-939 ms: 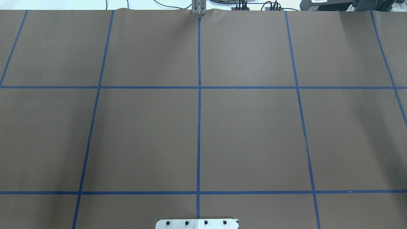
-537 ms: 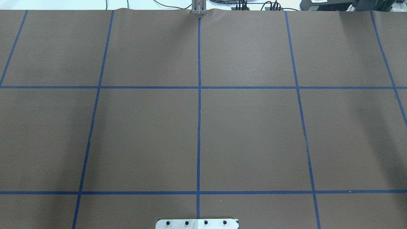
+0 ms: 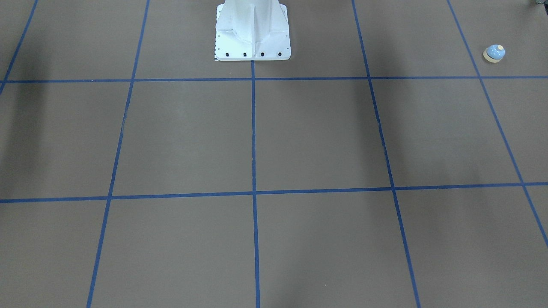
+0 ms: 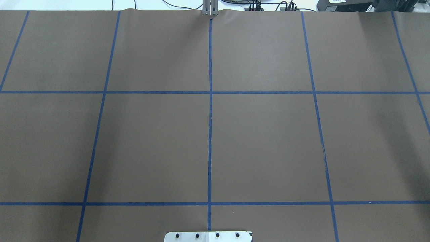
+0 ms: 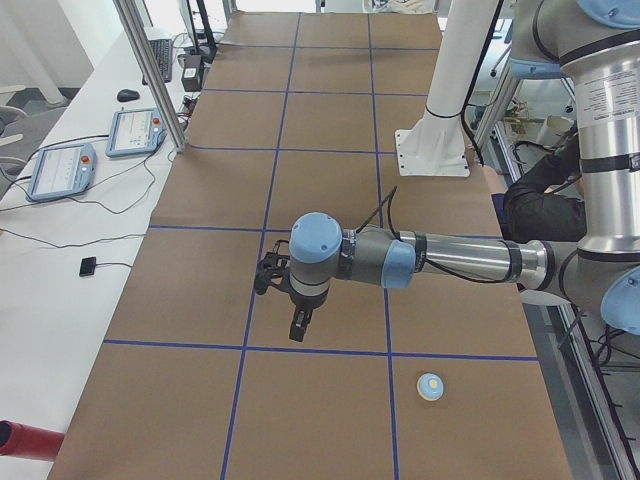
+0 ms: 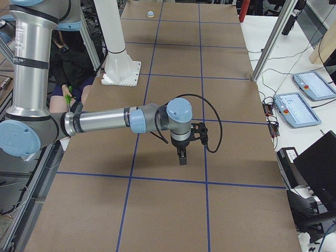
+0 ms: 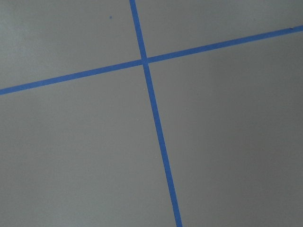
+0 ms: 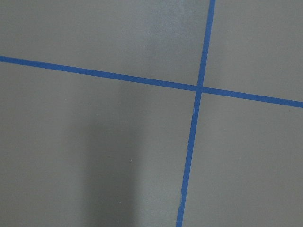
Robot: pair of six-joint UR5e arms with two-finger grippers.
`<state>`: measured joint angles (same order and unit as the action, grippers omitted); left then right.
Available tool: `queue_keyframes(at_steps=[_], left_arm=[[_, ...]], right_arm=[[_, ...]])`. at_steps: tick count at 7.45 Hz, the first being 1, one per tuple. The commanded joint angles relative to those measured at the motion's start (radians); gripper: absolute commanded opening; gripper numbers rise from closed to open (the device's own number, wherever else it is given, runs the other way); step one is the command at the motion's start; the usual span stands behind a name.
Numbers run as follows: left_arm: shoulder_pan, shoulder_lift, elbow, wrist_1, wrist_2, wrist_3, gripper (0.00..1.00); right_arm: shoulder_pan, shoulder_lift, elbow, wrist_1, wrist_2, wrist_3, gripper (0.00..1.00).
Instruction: Place and press bell with both arms
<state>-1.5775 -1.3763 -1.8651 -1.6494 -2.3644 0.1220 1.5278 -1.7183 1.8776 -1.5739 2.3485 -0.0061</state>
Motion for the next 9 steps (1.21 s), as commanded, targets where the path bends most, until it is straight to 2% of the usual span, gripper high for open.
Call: queue_keyframes(at_steps=[1, 4, 6, 9], left_arm=[[0.001, -0.050, 0.057, -0.020, -0.002, -0.024, 1.00], [0.002, -0.021, 0.107, -0.160, -0.007, -0.035, 1.00], [0.078, -0.014, 0.115, -0.176, -0.010, -0.062, 1.00], [0.224, 0.103, 0.113, -0.184, 0.014, -0.062, 1.00]], right_arm=[[0.000, 0.000, 0.000, 0.002, 0.000, 0.000, 1.00], [0.000, 0.000, 0.000, 0.002, 0.000, 0.000, 1.00], [0.000, 0.000, 0.000, 0.002, 0.000, 0.000, 1.00], [0.000, -0.001, 0.000, 0.002, 0.000, 0.000, 1.00]])
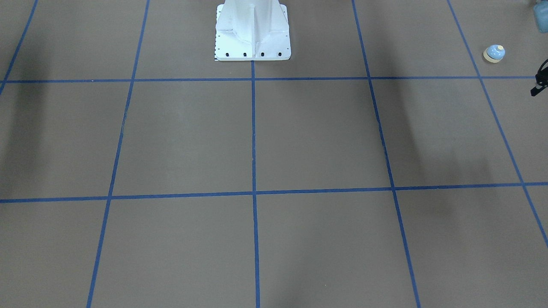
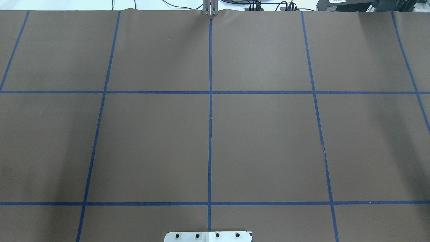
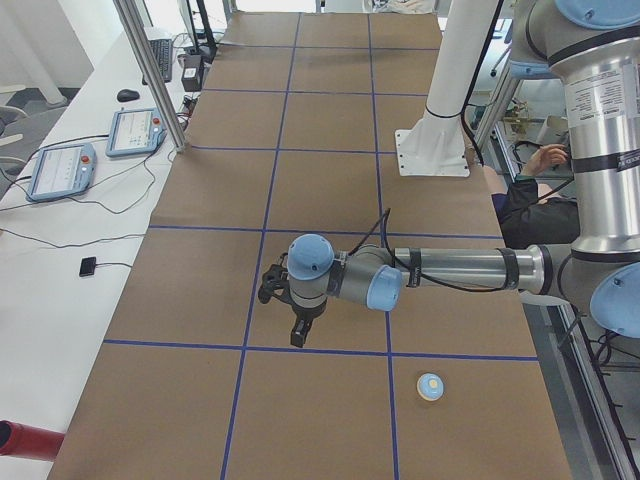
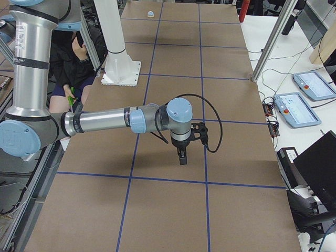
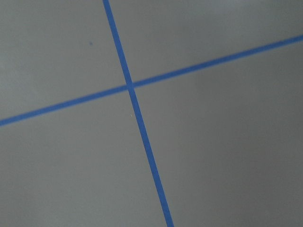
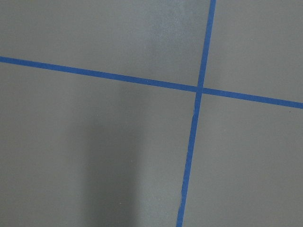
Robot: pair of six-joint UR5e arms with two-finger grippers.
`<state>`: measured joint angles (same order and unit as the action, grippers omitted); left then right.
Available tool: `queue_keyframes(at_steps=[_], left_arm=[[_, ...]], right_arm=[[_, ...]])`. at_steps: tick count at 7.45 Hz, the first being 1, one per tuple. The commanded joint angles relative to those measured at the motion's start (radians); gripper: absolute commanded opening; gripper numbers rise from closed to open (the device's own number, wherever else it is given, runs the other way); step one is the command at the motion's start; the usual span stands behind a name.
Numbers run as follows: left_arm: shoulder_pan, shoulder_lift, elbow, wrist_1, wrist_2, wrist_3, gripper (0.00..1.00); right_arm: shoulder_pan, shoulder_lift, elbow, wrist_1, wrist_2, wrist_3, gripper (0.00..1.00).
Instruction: Place and press bell with both arms
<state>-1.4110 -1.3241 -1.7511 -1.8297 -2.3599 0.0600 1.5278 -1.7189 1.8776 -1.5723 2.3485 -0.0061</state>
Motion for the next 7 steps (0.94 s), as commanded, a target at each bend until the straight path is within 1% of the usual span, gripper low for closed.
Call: queue_keyframes(at_steps=[1, 3, 4, 6, 7], left_arm=[[0.096, 0.106, -0.001, -0.013, 0.011, -0.002, 1.00], [0.147, 0.253, 0.004, -0.113, 0.014, -0.003, 1.00], [0.167, 0.285, 0.013, -0.117, 0.019, -0.006, 1.00], [0.251, 0.289, 0.083, -0.120, 0.024, -0.057, 1.00], [0.279, 0.289, 0.102, -0.120, 0.024, -0.064, 1.00]], right_arm=[[0.000, -0.001, 0.000, 0.000, 0.000, 0.000, 1.00], [0.000, -0.001, 0.000, 0.000, 0.000, 0.000, 1.00], [0.000, -0.002, 0.000, 0.000, 0.000, -0.002, 1.00], [0.000, -0.001, 0.000, 0.000, 0.000, -0.002, 1.00], [0.000, -0.002, 0.000, 0.000, 0.000, -0.002, 1.00]])
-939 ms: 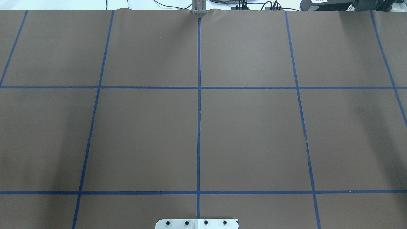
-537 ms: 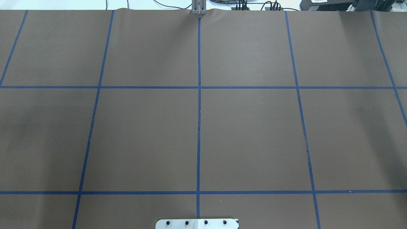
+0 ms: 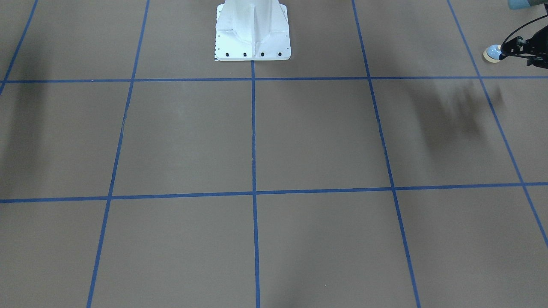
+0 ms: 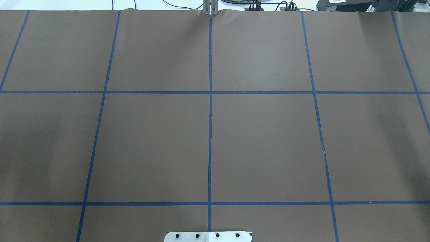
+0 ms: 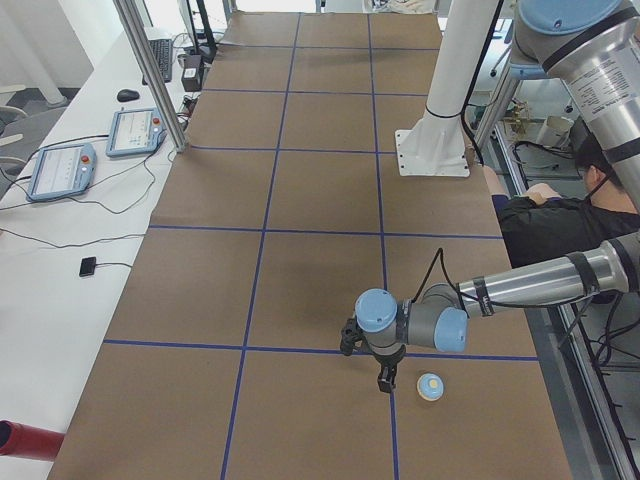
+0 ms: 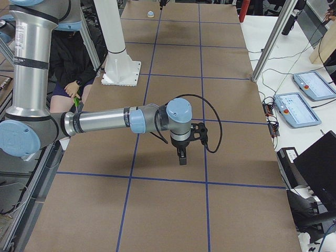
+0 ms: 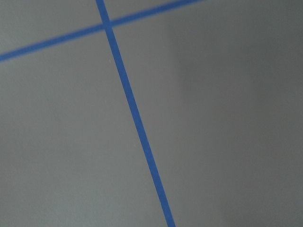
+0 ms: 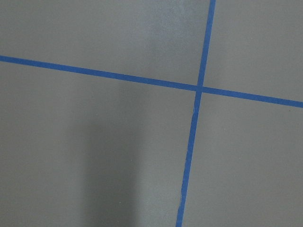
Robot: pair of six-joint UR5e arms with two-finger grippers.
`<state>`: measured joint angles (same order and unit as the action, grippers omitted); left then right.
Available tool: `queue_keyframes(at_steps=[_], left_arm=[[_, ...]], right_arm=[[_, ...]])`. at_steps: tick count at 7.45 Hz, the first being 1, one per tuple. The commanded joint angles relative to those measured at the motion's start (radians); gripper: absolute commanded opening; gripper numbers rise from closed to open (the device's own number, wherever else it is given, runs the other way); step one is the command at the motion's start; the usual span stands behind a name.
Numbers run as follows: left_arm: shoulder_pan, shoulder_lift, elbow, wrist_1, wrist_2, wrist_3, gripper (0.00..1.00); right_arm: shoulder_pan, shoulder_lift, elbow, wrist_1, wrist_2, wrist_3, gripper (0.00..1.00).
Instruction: Place and press bell with both arms
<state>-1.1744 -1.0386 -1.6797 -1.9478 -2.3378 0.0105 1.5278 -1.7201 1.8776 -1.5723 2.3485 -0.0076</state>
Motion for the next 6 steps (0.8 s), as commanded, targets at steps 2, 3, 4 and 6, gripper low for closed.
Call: queue_keyframes(at_steps=[2, 3, 4, 6], left_arm=[[0.103, 0.003, 0.057, -0.002, -0.009, -0.055, 1.00], [0.113, 0.003, 0.070, -0.002, -0.040, -0.055, 1.00], [0.127, 0.003, 0.081, -0.002, -0.046, -0.055, 1.00], [0.174, 0.003, 0.092, 0.000, -0.067, -0.076, 1.00]], right_arm=[[0.000, -0.001, 0.000, 0.000, 0.000, 0.000, 1.00], [0.000, 0.000, 0.000, 0.000, 0.000, 0.000, 1.00], [-0.002, -0.001, 0.000, 0.000, 0.000, 0.000, 1.00], [0.000, 0.000, 0.002, 0.000, 0.000, 0.000, 1.00]])
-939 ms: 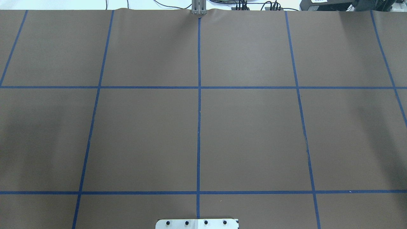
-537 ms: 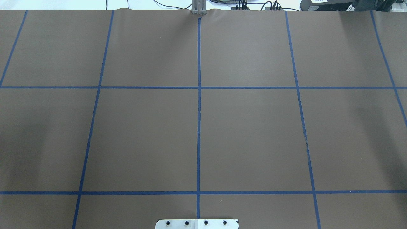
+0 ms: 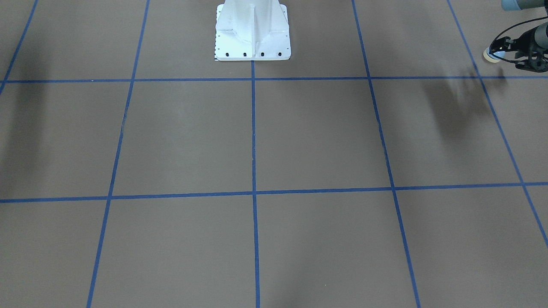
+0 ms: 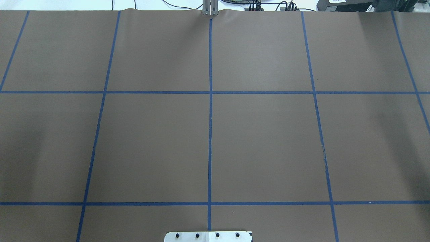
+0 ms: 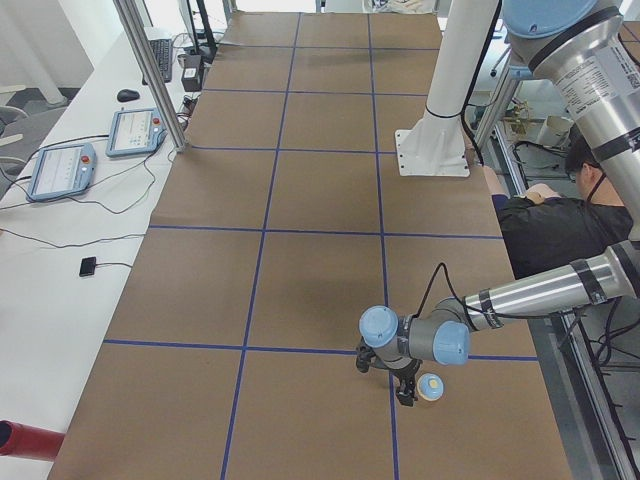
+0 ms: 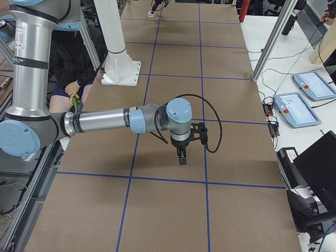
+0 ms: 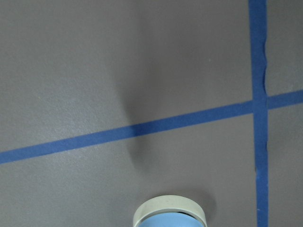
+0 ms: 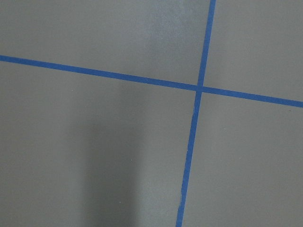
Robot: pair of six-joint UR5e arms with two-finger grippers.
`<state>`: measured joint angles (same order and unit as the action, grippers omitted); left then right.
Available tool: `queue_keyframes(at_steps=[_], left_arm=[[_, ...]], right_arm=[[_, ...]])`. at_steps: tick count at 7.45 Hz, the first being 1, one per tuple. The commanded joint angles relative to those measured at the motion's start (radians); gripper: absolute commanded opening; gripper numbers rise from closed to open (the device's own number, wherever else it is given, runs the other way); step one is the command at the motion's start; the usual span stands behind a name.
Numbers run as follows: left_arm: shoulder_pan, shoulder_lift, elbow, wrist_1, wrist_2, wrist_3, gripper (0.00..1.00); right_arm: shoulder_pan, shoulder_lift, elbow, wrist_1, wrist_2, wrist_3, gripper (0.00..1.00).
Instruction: Place and press bell with both arms
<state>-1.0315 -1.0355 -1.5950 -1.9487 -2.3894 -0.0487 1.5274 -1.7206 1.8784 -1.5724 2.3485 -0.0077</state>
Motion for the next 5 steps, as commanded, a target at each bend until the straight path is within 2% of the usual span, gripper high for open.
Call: queue_keyframes(at_steps=[1, 5], left_arm=[[0.072, -0.003, 0.007, 0.001, -0.016, -0.058, 1.00], [0.114, -0.014, 0.050, -0.001, -0.008, -0.063, 1.00]], right_arm=[[0.000, -0.001, 0.001, 0.000, 0.000, 0.000, 1.00], [-0.001, -0.001, 0.001, 0.000, 0.000, 0.000, 1.00]])
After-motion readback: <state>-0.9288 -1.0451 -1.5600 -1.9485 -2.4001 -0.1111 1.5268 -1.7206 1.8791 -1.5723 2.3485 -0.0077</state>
